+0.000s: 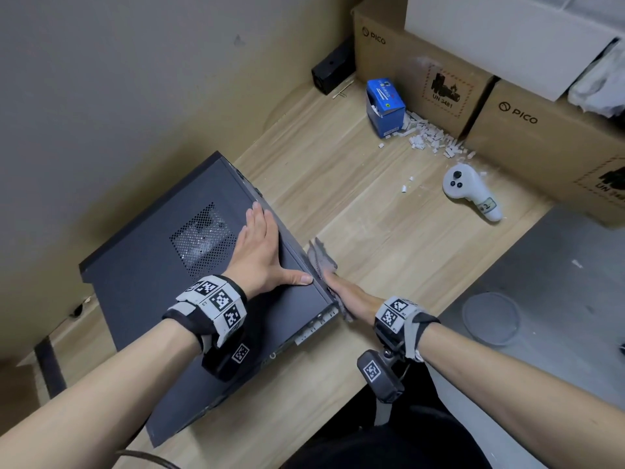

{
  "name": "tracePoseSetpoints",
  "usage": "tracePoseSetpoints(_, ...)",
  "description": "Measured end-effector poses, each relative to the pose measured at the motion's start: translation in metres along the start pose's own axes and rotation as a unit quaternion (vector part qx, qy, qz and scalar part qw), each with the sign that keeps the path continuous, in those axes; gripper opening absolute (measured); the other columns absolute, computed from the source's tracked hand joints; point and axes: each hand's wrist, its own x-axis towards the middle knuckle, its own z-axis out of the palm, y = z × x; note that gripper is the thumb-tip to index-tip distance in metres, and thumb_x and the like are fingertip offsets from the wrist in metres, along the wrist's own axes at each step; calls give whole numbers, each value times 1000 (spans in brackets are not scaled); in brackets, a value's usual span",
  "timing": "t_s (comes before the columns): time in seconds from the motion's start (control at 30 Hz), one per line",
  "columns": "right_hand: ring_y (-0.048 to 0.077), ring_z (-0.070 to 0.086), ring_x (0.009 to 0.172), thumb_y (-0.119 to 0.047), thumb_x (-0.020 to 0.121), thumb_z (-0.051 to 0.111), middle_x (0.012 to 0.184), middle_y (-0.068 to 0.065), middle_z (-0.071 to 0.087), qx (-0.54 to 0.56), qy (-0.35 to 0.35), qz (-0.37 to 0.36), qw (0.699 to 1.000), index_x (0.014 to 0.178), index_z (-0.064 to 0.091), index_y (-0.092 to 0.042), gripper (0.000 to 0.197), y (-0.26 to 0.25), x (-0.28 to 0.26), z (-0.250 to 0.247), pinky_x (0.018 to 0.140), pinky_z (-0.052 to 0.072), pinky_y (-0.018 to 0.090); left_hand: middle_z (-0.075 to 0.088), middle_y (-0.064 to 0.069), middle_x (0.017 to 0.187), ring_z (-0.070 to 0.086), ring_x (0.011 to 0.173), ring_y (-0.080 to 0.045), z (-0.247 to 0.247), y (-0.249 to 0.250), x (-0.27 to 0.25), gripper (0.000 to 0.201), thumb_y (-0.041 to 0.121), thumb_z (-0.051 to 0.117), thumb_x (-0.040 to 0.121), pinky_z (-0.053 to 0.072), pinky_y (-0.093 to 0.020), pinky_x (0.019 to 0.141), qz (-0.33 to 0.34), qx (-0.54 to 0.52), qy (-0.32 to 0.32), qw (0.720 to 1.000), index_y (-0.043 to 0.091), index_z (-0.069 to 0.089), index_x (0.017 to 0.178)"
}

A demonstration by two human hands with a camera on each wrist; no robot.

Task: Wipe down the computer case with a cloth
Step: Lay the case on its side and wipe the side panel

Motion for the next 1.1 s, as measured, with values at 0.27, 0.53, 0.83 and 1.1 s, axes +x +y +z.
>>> tracePoseSetpoints(0.27,0,32,140,-44,106,19,154,-12,30,78,-3,21,997,156,23,-19,55,18,-31,2,102,32,2,-27,-19,157,-24,147,-30,-1,1,-2,151,76,73,56,-2,-42,121,-3,-1,5,1000,0,-14,152)
tracePoseSetpoints(0.53,-2,29,143,-53,103,26,158,-12,31,90,-45,-43,994,156,25,-20,62,-4,-35,9,121,19,25,-26,-20,158,-22,147,-31,-1,0,-1,148,72,75,58,-1,-43,122,4,1,10,1000,-1,-14,151)
tracePoseSetpoints(0.83,15,25,149,-83,85,28,162,0,25,-1,-69,22,997,157,17,-32,89,-8,9,-12,124,16,44,-30,-17,157,-26,146,-27,0,0,-1,151,76,73,55,-3,-42,122,-4,3,2,1000,1,-17,151)
tracePoseSetpoints(1.1,-8,54,61,-26,107,41,63,-22,62,-40,-16,31,999,87,52,-25,23,34,-1,-29,67,41,15,-29,-17,157,-25,146,-27,0,0,0,152,76,73,54,-3,-41,121,-5,3,1,1000,1,-16,151)
